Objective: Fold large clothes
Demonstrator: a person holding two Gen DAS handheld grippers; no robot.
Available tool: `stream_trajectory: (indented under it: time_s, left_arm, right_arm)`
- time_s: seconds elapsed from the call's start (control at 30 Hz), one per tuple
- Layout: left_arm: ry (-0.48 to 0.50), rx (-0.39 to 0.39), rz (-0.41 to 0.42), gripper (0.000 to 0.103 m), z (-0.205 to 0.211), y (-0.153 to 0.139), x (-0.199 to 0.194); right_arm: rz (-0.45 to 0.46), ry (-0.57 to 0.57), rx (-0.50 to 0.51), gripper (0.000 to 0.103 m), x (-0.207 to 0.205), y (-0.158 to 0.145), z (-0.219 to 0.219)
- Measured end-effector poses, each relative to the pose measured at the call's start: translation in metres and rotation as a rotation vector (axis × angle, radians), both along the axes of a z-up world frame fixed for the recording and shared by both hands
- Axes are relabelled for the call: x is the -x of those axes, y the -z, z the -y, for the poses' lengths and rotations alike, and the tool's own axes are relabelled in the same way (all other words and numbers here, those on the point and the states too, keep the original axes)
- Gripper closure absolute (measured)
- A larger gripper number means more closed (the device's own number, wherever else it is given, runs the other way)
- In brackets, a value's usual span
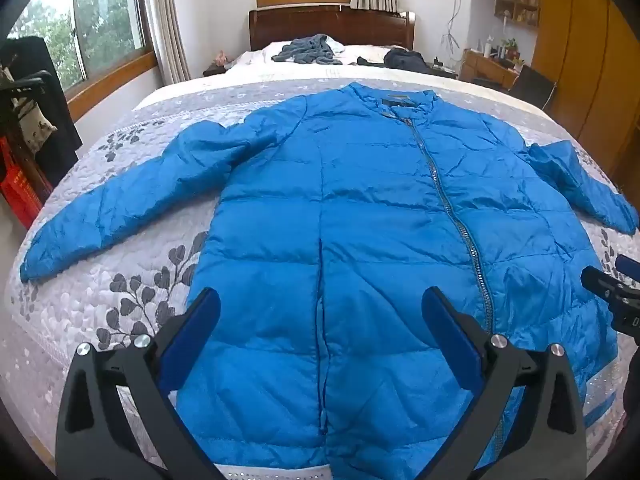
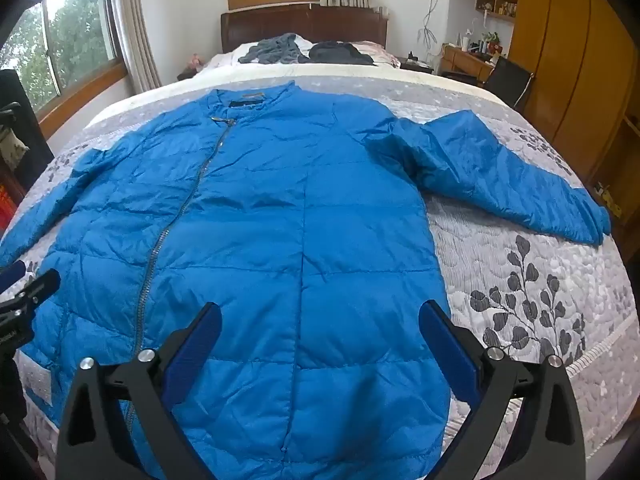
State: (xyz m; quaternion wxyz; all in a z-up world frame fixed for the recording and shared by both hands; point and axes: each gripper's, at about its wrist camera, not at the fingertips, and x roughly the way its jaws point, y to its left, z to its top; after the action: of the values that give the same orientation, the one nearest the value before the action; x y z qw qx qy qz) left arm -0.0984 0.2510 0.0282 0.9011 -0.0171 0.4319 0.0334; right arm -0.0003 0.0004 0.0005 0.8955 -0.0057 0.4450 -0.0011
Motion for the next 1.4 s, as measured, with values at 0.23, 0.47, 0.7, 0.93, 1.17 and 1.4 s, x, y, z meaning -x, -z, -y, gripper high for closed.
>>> stream_trajectory:
  time_s: [0.23, 0.47, 0.7, 0.93, 1.17, 1.4]
  left_arm:
    - [0.018, -0.002, 0.010, 0.003, 0.0011, -0.0009, 0.0031]
    - [0.009, -0.021, 0.013, 0.003, -0.0043, -0.0083, 0.0044]
    - [0.010, -0.032, 0.024, 0.003, -0.0002, -0.0035, 0.0060]
    - [0.009, -0.031, 0.023, 0.003, -0.0002, -0.0033, 0.0063]
    - [0.009, -0.031, 0.025, 0.003, -0.0009, -0.0036, 0.0068]
    - [0.007, -0.029, 0.024, 0.003, -0.0007, -0.0042, 0.0068]
  right_arm:
    - [0.004, 0.001, -0.016, 0.004, 0.0010, -0.0017, -0.0028]
    - [-0.003, 0.002, -0.026, 0.004, 0.0006, 0.0011, -0.0020]
    - [-0.001, 0.001, -0.028, 0.004, 0.0008, 0.0005, -0.0024]
    - [-0.001, 0.001, -0.029, 0.004, 0.0011, 0.0006, -0.0026]
    - [-0.001, 0.001, -0.030, 0.004, 0.0013, 0.0006, -0.0029]
    - [-0.005, 0.004, -0.031, 0.004, 0.0002, 0.0024, -0.0041]
